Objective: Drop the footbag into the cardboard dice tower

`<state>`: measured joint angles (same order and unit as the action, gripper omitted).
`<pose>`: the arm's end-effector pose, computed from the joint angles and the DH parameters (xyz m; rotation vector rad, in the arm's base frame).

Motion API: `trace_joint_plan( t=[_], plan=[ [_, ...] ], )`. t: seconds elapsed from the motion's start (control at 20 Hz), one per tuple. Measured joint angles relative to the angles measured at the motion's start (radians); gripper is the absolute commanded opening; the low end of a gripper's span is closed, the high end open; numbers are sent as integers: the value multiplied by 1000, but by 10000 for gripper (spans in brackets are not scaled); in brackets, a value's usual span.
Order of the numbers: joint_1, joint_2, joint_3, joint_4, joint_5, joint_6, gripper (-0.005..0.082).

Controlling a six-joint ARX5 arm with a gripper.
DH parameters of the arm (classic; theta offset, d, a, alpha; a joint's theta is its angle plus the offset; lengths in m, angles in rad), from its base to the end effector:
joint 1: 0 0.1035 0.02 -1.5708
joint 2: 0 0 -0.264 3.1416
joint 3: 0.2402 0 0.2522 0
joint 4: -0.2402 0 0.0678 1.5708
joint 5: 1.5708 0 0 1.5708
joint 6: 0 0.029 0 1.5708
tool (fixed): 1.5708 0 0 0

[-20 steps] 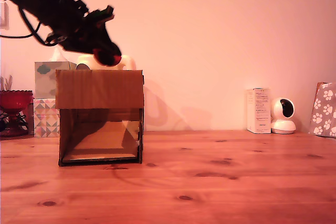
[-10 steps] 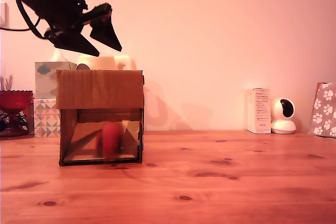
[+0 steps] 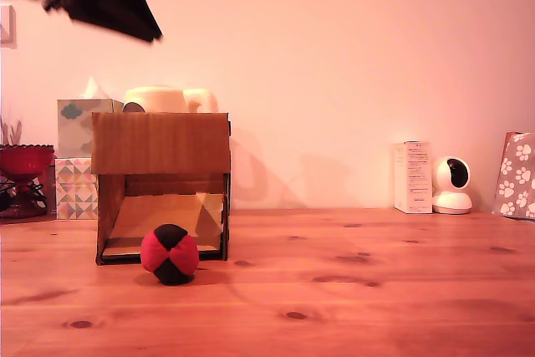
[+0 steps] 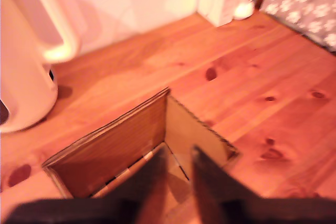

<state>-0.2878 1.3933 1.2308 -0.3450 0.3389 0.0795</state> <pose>0.2926 -0.0967 0.3367 0.0620 0.4909 -0.6331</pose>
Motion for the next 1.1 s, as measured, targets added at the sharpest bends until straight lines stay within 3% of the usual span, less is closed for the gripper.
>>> trace_joint_plan(
  t=[0.4, 0.65, 1.1],
  plan=[
    [-5, -170, -281, 201, 47, -20, -24],
    [-20, -313, -537, 362, 48, -82, -24],
    [-63, -439, -811, 379, 48, -153, -24]
  ],
)
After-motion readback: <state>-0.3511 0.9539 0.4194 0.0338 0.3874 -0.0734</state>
